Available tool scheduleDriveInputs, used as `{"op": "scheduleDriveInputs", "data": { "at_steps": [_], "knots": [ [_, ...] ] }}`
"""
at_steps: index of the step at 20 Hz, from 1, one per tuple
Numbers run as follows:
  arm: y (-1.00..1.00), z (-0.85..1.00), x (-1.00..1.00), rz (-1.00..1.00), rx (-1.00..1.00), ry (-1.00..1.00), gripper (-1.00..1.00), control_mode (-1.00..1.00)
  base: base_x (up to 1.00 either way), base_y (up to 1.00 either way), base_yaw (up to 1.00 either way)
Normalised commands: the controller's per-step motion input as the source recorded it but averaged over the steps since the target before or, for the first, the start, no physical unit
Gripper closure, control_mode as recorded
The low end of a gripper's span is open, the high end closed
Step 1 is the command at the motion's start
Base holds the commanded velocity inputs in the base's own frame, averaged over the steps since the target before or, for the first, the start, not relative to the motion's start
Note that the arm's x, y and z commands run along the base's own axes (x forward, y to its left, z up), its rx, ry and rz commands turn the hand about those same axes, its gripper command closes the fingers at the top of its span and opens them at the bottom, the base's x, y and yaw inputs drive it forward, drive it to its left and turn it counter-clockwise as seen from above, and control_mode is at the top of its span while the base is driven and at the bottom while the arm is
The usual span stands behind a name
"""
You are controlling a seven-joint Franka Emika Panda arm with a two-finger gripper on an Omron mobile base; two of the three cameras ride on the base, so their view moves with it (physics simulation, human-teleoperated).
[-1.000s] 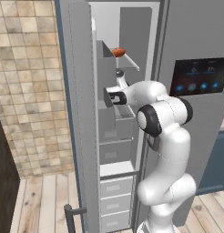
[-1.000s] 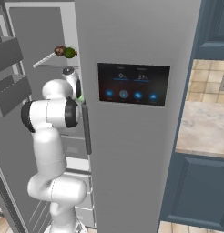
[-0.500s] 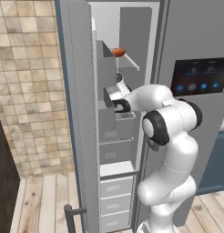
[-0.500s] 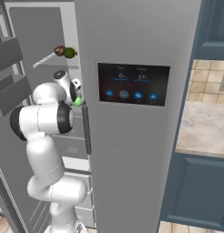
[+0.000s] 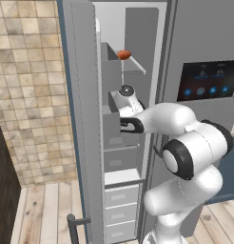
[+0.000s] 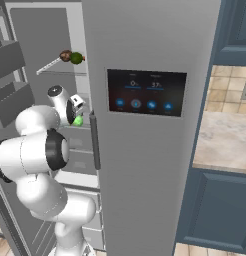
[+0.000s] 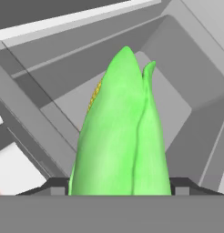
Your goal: Take the corn and lime from the second highest rack and move them to the highest rack where the potato and sweet potato are located, to maximize freezer space. Close the freezer door after rearranging.
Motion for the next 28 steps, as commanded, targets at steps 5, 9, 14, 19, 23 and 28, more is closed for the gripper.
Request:
{"op": "scheduleDriveInputs", "data": {
  "at_steps": [5, 9, 14, 19, 23, 28],
  "knots": [
    [-0.34, 0.46, -0.95, -0.02, 0.08, 0.00, 1.00, -1.00, 0.00, 0.00, 0.00],
    [-0.36, 0.90, -0.99, -0.02, 0.07, -0.01, 1.00, -1.00, 0.00, 0.00, 0.00],
    [-0.23, 1.00, -1.00, -0.01, 0.09, -0.08, 1.00, -1.00, 0.00, 0.00, 0.00],
    [-0.22, 1.00, -0.99, -0.02, 0.10, -0.07, 1.00, -1.00, 0.00, 0.00, 0.00],
    [-0.05, 1.00, -0.71, -0.02, 0.08, -0.08, 1.00, -1.00, 0.00, 0.00, 0.00],
    [0.00, 1.00, -0.19, -0.02, 0.07, -0.13, 1.00, -1.00, 0.00, 0.00, 0.00]
  ]
}}
